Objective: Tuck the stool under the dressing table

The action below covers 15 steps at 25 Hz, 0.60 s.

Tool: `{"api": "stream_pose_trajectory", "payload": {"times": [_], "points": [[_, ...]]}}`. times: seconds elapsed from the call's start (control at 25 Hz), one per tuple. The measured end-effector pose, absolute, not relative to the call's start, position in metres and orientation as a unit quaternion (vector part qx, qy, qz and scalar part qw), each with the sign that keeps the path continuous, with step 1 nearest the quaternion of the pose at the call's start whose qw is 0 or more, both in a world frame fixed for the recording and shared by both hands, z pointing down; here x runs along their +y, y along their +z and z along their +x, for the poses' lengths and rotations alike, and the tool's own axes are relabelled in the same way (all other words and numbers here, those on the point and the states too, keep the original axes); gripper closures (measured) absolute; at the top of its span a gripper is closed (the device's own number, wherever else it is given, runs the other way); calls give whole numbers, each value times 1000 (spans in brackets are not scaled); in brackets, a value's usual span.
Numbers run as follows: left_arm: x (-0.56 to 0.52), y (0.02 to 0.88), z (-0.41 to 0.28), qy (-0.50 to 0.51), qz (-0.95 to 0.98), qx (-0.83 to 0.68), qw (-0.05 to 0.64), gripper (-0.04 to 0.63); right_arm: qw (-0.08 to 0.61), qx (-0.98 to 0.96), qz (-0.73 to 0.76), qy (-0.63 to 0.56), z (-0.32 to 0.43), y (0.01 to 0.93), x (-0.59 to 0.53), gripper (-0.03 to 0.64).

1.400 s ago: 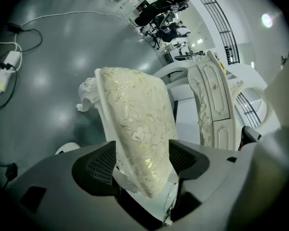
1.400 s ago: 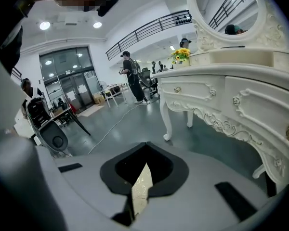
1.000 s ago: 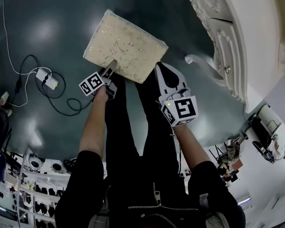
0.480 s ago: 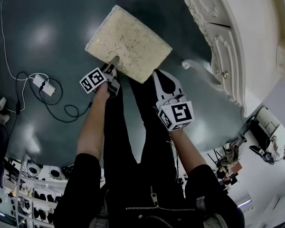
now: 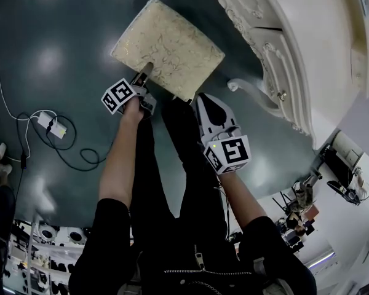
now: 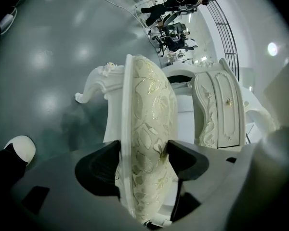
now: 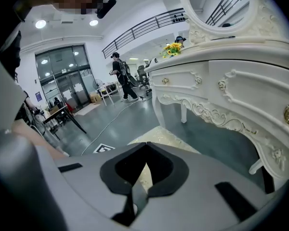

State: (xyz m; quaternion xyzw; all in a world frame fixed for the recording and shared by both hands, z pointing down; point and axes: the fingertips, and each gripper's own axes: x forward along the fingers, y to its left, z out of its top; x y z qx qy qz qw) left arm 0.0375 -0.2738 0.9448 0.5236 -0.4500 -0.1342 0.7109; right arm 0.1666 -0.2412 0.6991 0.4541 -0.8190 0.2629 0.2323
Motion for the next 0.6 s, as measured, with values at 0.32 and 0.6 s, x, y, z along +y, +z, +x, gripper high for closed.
{"api": "stream_pose_trajectory", "payload": {"times": [0.32, 0.6], "points": [[-308, 943, 67, -152, 527, -437, 713, 273, 226, -814, 467, 260, 183, 705, -244, 609], [-343, 940, 97, -165, 531, -433, 709, 276, 218, -812, 480, 251, 204, 706, -259, 609]]}}
